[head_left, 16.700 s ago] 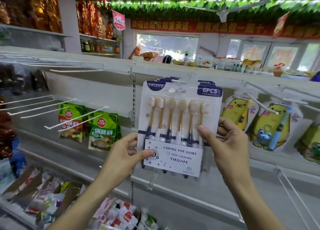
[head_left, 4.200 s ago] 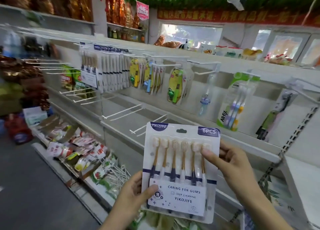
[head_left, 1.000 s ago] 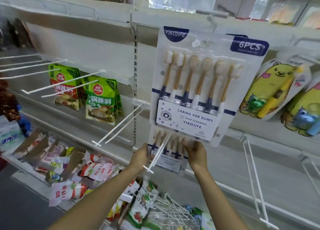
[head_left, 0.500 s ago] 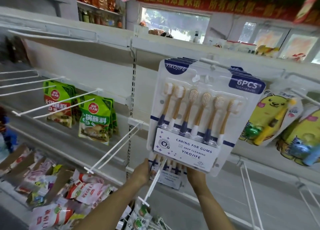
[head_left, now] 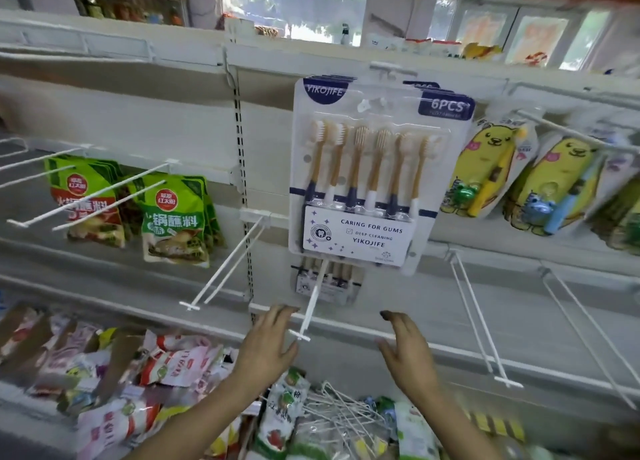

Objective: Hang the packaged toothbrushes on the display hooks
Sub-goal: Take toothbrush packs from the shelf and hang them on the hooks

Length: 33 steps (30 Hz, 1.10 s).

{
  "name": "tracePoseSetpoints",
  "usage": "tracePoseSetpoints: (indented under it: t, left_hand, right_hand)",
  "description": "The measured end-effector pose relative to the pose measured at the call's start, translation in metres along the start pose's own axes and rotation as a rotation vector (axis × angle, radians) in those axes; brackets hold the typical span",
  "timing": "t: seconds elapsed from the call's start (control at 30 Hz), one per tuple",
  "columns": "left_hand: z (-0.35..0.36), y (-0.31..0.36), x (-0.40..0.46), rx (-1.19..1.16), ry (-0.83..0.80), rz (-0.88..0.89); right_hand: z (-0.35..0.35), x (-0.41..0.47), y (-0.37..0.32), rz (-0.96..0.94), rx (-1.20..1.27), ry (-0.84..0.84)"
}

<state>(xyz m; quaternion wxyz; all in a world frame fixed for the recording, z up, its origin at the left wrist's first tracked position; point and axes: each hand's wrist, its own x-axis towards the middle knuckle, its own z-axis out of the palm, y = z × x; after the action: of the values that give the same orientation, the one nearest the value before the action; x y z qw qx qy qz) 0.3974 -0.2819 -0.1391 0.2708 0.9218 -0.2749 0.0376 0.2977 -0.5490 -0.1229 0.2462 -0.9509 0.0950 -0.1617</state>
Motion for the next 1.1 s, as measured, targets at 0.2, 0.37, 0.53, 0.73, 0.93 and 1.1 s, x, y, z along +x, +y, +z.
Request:
tracePoseSetpoints:
  t: [0.2,0.37,0.53,0.73,0.93,1.1]
  left_hand:
    - [-0.011,0.045,-0.039,0.122,-0.066,0.277]
    - [-0.008,0.094,-0.063,0.09,-0.075,0.522]
    - [-0.002,0.158,-0.082,0.033,-0.064,0.697]
    - [0.013,0.241,-0.099,-0.044,-0.081,0.844]
    - [0.046,0.337,-0.114,-0.07,-0.095,0.953]
    - [0.083,0.428,-0.134,-0.055,-0.108,1.014]
  right_hand:
    - [-0.029,-0.081,-0.015,-0.071,-0.138,0.096]
    - [-0.059,-0.146,-0.025,-0.088,-0.28,0.178]
    - [-0.096,-0.206,-0.017,-0.021,-0.333,0.246]
    - [-0.155,-0.273,0.01,0.083,-0.375,0.296]
    - [-0.22,-0.341,0.052,0.186,-0.425,0.354]
    - [-0.282,-0.399,0.104,0.248,-0.447,0.38]
